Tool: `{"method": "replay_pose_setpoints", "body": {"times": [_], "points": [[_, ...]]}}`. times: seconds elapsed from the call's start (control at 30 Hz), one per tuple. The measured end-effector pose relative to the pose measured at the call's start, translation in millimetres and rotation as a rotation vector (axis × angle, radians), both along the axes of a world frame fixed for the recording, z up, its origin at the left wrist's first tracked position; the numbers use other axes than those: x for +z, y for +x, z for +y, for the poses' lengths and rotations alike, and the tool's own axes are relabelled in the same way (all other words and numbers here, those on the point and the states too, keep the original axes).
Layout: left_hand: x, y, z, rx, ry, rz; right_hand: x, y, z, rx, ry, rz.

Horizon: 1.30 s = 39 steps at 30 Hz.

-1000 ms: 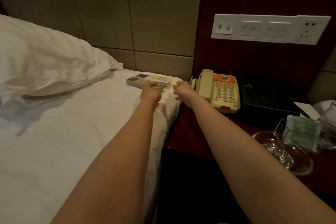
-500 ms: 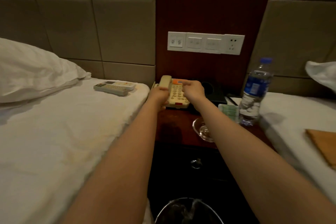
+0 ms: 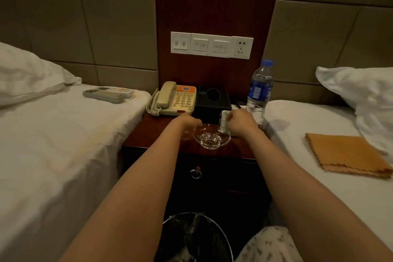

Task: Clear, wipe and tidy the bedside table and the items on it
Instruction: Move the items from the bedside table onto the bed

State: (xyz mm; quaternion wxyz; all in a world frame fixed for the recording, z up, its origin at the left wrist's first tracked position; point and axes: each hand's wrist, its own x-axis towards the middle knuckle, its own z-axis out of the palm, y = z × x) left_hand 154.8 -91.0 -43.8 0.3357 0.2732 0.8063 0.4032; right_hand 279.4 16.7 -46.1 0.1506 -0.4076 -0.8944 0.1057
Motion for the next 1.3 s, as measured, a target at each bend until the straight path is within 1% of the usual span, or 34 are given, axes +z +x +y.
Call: {"method": "replay_pose_setpoints", "body": {"times": [0.13,0.23,0.3,0.37,0.43,0.53,0.7,0.8,0.87,0.97,1.07,1.17,1.3], "points": [[-6.9,5.3,-2.5,-0.021,-0.036,0.130,-10.8,5.4,-3.7,0.043,-0.017,-0.078],[-13.0,4.5,-3.3,-0.035,-0.071,0.148,-10.9,7.0,-4.1,-0.020,0.084,-0.059],[-18.9,2.6,-2.3,-0.035,-0.063,0.124,-12.0,6.2,-1.5,-0.042,0.119,-0.036],[-24.4,1.7,-1.4,-0.027,-0.056,0.087,-15.8,3.4,2.0,-0.019,0.090,-0.054],[-29.7,0.9,2.0,-0.009,-0.036,0.010,-22.1,-0.7,5.2,0.005,0.069,-0.076],[-37.2,0.3,9.1,0.034,0.028,-0.151,-31.6,-5.7,9.3,0.011,0.110,-0.015],[-42.1,-2.9,7.3,0.084,0.147,-0.247,-39.6,-7.2,10.9,-0.028,0.131,0.100],[-39.7,-20.4,-1.6,0.124,0.175,-0.215,-39.4,-8.8,1.8,-0.029,0.178,0.197],[-33.9,-37.4,-8.0,0.162,0.191,-0.150,-28.8,-13.5,-5.5,0.037,0.221,0.270],[-13.8,-61.2,-22.8,0.197,0.224,-0.068,-2.0,-27.1,-15.8,0.162,0.253,0.303],[8.7,-81.9,-43.4,0.274,0.252,-0.001,14.7,-46.8,-24.5,0.186,0.256,0.334],[20.8,-106.3,-64.3,0.332,0.258,-0.007,17.4,-69.6,-34.6,0.199,0.224,0.341],[22.0,-138.7,-89.1,0.417,0.259,-0.025,16.3,-103.6,-49.6,0.270,0.151,0.332]]}}
